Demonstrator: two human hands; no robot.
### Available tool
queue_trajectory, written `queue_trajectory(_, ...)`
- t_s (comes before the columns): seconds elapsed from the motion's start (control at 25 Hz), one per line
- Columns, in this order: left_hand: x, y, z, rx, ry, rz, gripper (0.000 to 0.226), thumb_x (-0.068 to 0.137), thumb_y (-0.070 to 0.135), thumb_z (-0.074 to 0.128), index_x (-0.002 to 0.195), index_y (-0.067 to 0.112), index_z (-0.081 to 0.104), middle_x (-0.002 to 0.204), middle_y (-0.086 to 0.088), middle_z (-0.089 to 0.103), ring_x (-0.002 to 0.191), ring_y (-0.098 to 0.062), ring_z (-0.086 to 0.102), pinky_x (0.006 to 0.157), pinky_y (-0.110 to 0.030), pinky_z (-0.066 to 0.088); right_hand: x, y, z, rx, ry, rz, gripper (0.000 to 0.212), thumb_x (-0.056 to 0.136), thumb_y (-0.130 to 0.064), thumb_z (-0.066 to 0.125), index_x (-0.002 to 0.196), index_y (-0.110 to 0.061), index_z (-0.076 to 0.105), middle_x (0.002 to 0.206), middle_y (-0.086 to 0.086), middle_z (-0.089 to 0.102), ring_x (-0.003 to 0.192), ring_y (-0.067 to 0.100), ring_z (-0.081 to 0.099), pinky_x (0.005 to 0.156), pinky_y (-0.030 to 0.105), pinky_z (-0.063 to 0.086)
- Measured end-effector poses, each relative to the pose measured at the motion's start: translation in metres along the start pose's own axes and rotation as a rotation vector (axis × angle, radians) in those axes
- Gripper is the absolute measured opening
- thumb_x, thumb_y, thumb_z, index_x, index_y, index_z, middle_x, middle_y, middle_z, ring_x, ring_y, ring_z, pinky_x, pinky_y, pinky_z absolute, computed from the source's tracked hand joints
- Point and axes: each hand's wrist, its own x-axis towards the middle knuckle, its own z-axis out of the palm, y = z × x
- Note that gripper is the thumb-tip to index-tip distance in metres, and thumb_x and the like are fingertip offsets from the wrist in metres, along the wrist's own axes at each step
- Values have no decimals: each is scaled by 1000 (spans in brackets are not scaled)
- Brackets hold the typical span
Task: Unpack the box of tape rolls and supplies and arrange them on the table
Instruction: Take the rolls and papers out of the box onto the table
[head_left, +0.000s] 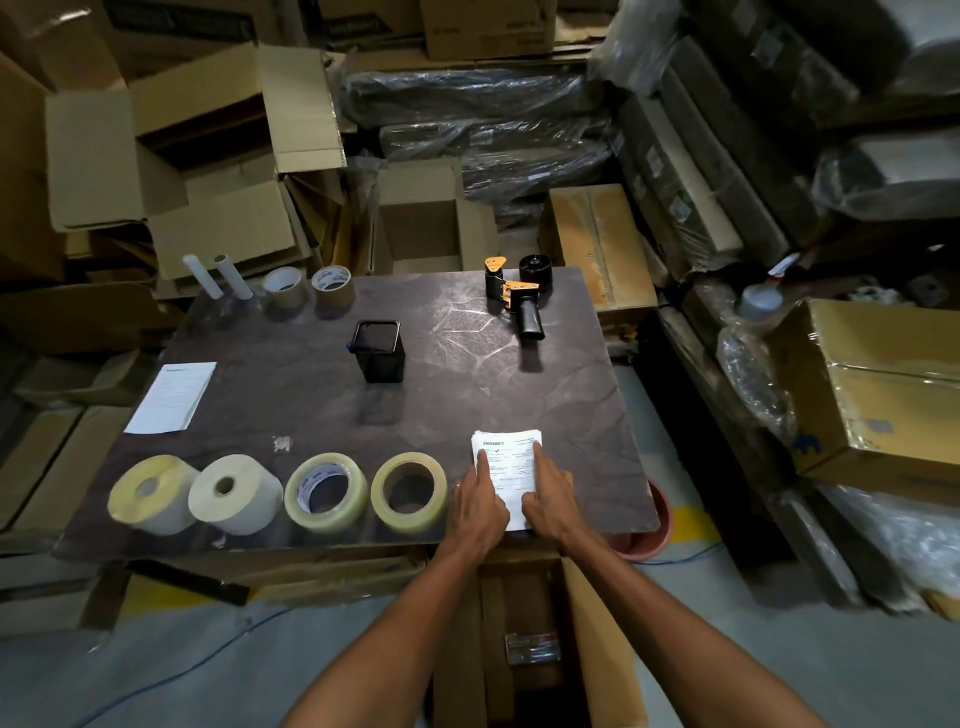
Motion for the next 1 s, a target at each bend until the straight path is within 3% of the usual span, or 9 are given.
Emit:
queue_trajectory(0.12, -1, 0, -3, 14, -12, 1, 80, 90, 15, 47, 158, 16, 3, 151, -14, 38, 132, -31, 42, 111, -40, 36, -5, -2, -6, 17, -18, -26, 93, 69, -25, 39, 156, -16, 9, 154, 8, 35, 132, 28, 34, 111, 35, 24)
queue_trajectory(0.32, -10, -1, -2, -35, -24, 33, 77, 89, 19, 45, 157, 15, 7, 151, -14, 37, 133, -29, 42, 113, -43, 37, -17, 5, -11, 60, 25, -137, 75, 81, -28, 46, 152, -18, 22, 150, 7, 42, 133, 24, 41, 112, 37, 26)
queue_trajectory(0.44, -24, 0, 1, -43, 34, 34, 70, 90, 21, 45, 154, 13, 17, 147, -13, 39, 129, -29, 45, 109, -45, 41, -22, 13, -10, 93, 53, -129, 62, 89, -26, 47, 148, -19, 30, 144, 6, 49, 127, 22, 50, 110, 45, 39)
queue_trajectory(0.56, -48, -1, 6, -45, 145, 30, 59, 91, 18, 43, 148, 11, 29, 137, -12, 46, 120, -28, 49, 100, -40, 46, -21, 40, -1, 73, 44, -48, 66, 91, -27, 44, 153, -17, 22, 152, 8, 40, 136, 26, 42, 112, 51, 36)
queue_trajectory(0.68, -75, -4, 14, -31, 179, -20, 55, 95, 15, 42, 149, 7, 31, 143, -11, 42, 126, -28, 46, 105, -38, 40, -45, 40, -4, 80, 57, -21, 64, 95, -23, 43, 153, -15, 20, 154, 8, 37, 137, 26, 39, 115, 47, 34)
queue_trajectory(0.8, -105, -6, 23, -45, 175, -97, 52, 98, 19, 41, 150, 12, 33, 142, -7, 45, 122, -24, 47, 102, -37, 43, -71, 47, -5, 113, 78, -34, 57, 97, -22, 45, 151, -14, 28, 147, 7, 45, 132, 25, 45, 111, 44, 39)
queue_trajectory(1.0, -148, -24, 50, 35, -9, -66, 49, 98, 27, 41, 147, 20, 42, 142, -5, 52, 126, -22, 51, 106, -37, 43, -126, 69, -2, 74, 59, -69, 50, 95, -20, 50, 144, -13, 43, 140, 6, 52, 127, 21, 50, 109, 36, 41)
